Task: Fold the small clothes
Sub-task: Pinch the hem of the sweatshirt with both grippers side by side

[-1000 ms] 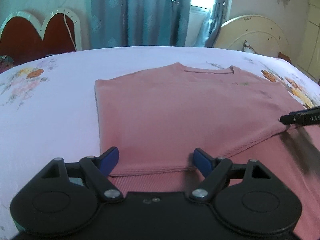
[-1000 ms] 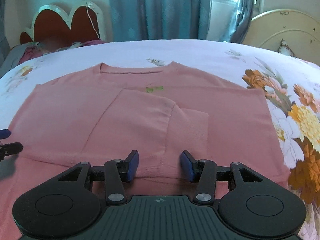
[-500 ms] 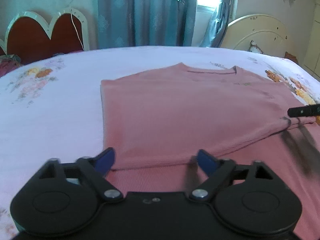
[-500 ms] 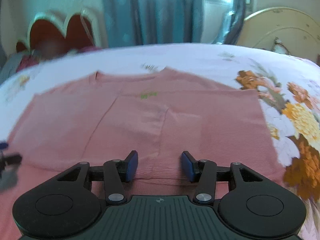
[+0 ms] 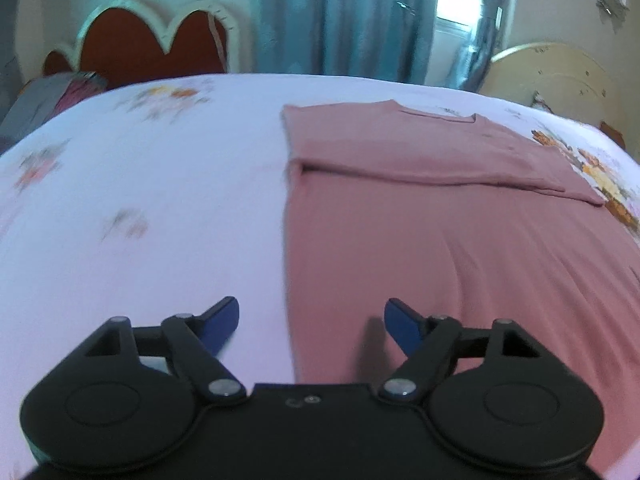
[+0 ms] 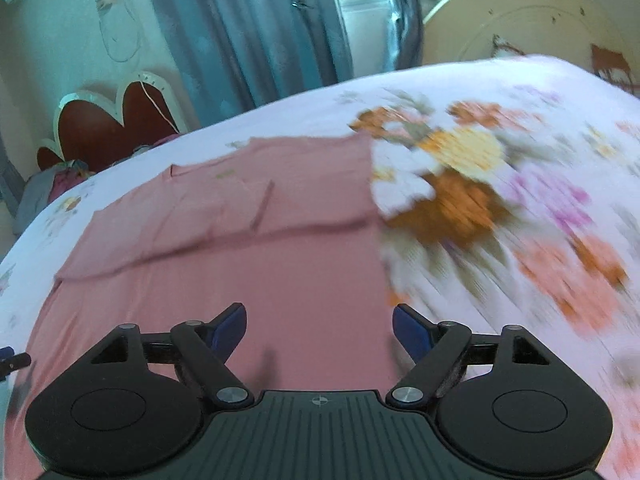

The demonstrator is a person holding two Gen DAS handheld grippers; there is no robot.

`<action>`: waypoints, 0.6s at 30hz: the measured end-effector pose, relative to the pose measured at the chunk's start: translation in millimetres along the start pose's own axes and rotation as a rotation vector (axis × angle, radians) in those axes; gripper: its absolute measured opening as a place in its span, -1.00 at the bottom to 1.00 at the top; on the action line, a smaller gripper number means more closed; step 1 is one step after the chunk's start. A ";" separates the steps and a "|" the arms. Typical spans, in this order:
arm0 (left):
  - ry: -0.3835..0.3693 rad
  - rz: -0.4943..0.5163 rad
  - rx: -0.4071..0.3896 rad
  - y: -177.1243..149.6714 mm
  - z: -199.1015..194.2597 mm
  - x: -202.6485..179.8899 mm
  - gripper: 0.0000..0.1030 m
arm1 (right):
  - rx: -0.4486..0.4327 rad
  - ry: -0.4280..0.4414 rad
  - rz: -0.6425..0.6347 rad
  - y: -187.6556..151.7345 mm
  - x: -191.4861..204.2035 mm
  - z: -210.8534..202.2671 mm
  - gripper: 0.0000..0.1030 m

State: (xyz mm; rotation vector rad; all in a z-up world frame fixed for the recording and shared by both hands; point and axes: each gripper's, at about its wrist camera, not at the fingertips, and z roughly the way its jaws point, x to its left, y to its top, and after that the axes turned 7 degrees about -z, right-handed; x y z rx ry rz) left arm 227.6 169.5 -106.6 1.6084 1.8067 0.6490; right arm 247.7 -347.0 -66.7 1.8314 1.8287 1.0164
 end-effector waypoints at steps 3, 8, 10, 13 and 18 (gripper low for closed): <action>-0.025 -0.067 0.009 -19.2 -20.4 7.1 0.47 | 0.019 0.027 0.056 -28.6 -15.0 -22.0 0.27; -0.122 -0.217 0.046 -47.3 -41.9 25.4 0.30 | 0.061 0.093 0.188 -68.9 -35.5 -45.3 0.18; -0.179 -0.278 0.055 -57.0 -49.3 33.0 0.30 | 0.082 0.134 0.247 -85.7 -41.1 -51.8 0.03; -0.286 -0.401 0.080 -69.6 -56.5 47.0 -0.04 | 0.081 0.213 0.326 -105.6 -46.6 -64.7 -0.06; -0.373 -0.551 0.097 -92.9 -61.5 62.6 -0.16 | 0.088 0.315 0.382 -127.6 -46.3 -79.7 -0.18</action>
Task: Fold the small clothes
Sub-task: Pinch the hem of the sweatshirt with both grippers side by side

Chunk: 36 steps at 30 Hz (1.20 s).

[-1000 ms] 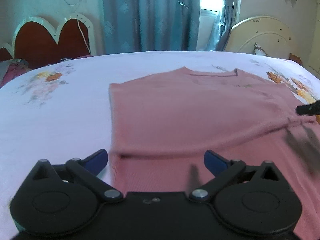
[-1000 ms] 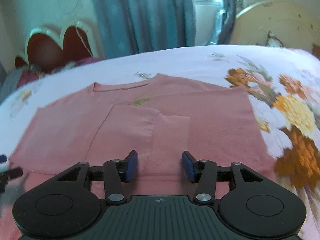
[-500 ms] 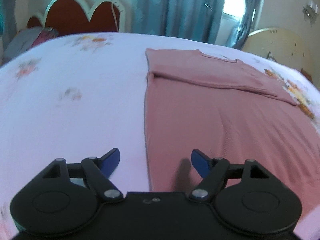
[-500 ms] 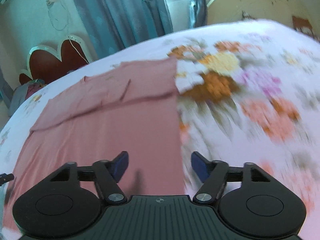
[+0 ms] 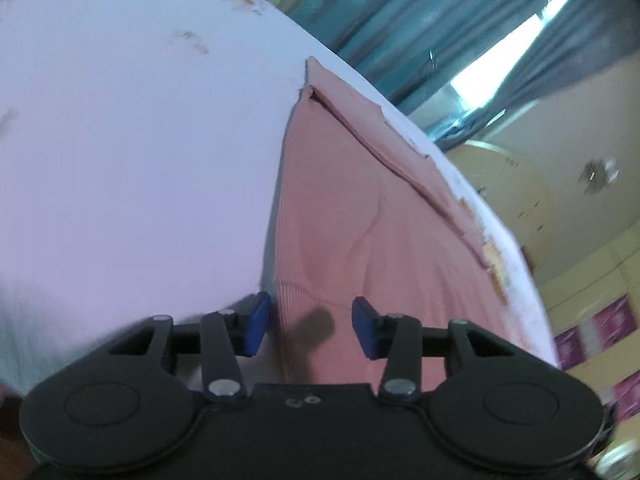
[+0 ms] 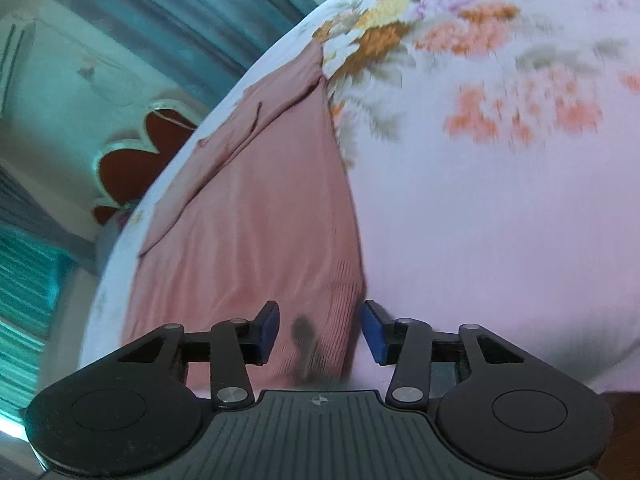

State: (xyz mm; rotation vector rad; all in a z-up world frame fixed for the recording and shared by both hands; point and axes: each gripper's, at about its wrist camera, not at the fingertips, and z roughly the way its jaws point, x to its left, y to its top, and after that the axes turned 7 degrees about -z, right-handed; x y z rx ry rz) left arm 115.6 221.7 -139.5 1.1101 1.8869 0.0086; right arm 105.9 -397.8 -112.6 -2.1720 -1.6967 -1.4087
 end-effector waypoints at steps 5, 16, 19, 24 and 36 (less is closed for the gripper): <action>-0.046 -0.017 0.032 0.7 12.1 2.3 -0.10 | 0.030 0.052 0.016 1.7 -3.4 8.9 -0.46; -0.051 -0.044 -0.036 0.6 21.7 8.3 -0.92 | -0.085 0.129 -0.066 3.9 2.9 -6.3 -0.87; -0.050 -0.088 -0.037 2.3 30.5 13.1 -0.92 | 0.000 0.043 -0.075 6.6 -3.3 14.2 -0.87; -0.107 -0.059 -0.120 23.2 25.4 -15.9 -0.92 | -0.137 0.104 -0.117 41.1 20.1 1.1 -0.87; -0.275 0.069 -0.289 170.3 123.9 -126.3 -0.92 | -0.337 0.013 -0.187 211.0 79.0 67.1 -0.87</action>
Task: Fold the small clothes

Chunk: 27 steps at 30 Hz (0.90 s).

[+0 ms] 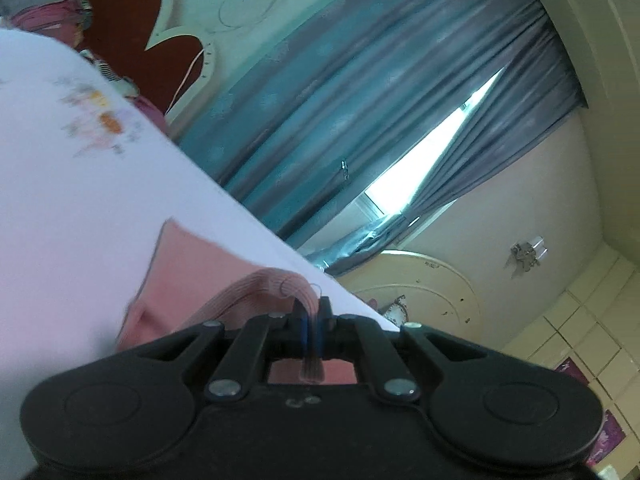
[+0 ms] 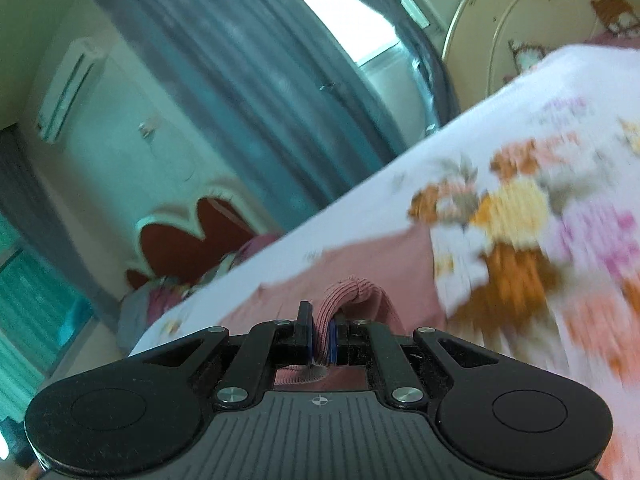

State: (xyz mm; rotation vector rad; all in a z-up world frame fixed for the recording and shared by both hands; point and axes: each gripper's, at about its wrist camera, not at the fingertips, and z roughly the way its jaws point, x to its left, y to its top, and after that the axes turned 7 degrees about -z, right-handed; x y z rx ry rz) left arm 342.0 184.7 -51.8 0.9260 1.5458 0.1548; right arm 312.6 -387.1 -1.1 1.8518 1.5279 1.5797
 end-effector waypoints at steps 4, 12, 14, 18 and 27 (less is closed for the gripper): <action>0.018 -0.014 0.022 22.8 56.0 13.8 -0.92 | 0.021 -0.043 0.013 32.0 -14.2 72.7 -0.87; 0.109 -0.046 0.133 49.9 143.9 61.2 -0.92 | 0.146 -0.121 0.062 38.8 -56.4 187.7 -0.87; 0.125 -0.051 0.152 51.6 158.9 70.9 -0.92 | 0.166 -0.126 0.085 34.5 -67.0 205.8 -0.87; 0.161 -0.039 0.163 48.9 178.9 86.9 -0.67 | 0.182 -0.106 0.121 31.6 -82.7 230.8 -0.86; 0.269 0.200 0.199 53.0 181.3 79.4 0.29 | 0.115 -0.174 0.037 40.0 -93.6 222.0 0.45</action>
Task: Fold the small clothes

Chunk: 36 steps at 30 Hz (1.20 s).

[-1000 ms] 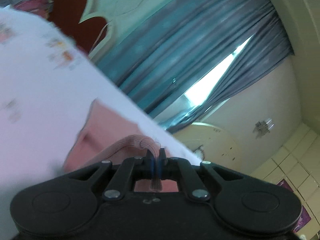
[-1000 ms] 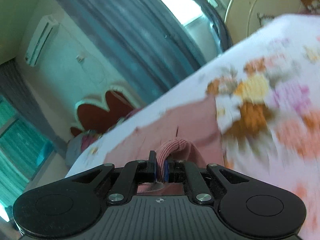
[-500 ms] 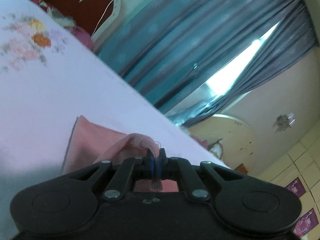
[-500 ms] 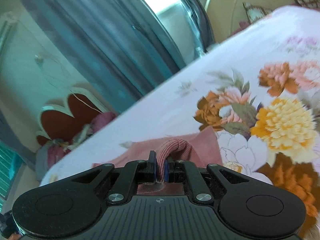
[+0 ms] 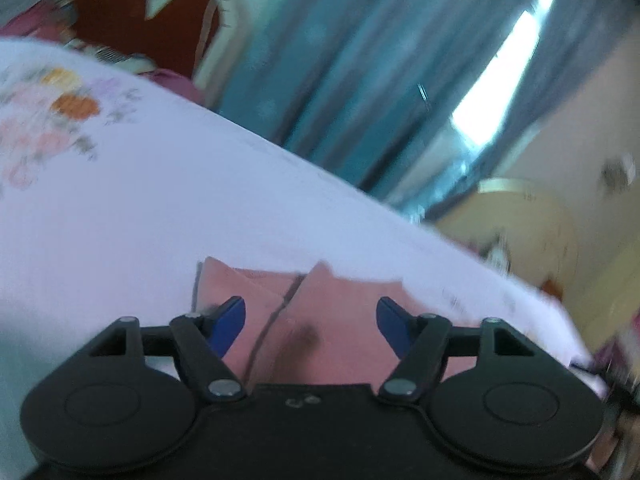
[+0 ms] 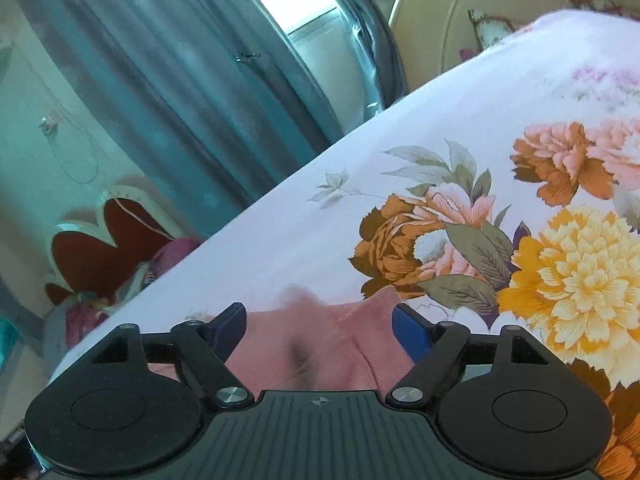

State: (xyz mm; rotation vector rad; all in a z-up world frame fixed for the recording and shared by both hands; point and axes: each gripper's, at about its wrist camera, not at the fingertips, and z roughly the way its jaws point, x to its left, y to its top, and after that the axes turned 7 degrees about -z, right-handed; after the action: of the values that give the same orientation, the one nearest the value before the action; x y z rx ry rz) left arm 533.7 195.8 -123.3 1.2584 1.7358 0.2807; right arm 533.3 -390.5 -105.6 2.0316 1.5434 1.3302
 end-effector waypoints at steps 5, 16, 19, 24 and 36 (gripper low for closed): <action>0.084 0.137 0.141 1.0 19.9 -6.0 -0.06 | 0.144 -0.067 -0.160 -3.9 11.0 27.6 -0.20; 0.140 0.128 0.069 -12.9 14.5 -4.3 -0.68 | 0.148 -0.150 -0.329 -16.9 23.3 35.2 -0.80; 0.229 0.210 0.001 -10.4 0.9 -30.6 0.14 | 0.155 -0.259 -0.426 -16.9 46.3 29.9 -0.19; -0.062 0.403 0.078 -40.7 2.9 -107.0 0.21 | 0.104 -0.065 -0.571 -47.1 118.2 24.4 0.02; -0.060 0.514 0.192 -66.5 59.6 -128.6 0.22 | 0.181 0.041 -0.717 -87.3 177.0 71.0 -0.19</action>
State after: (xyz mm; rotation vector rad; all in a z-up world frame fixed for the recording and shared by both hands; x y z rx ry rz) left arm 543.0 39.6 -127.3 1.8301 1.3895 0.3731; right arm 536.9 -181.0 -114.2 1.3027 2.1792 0.9677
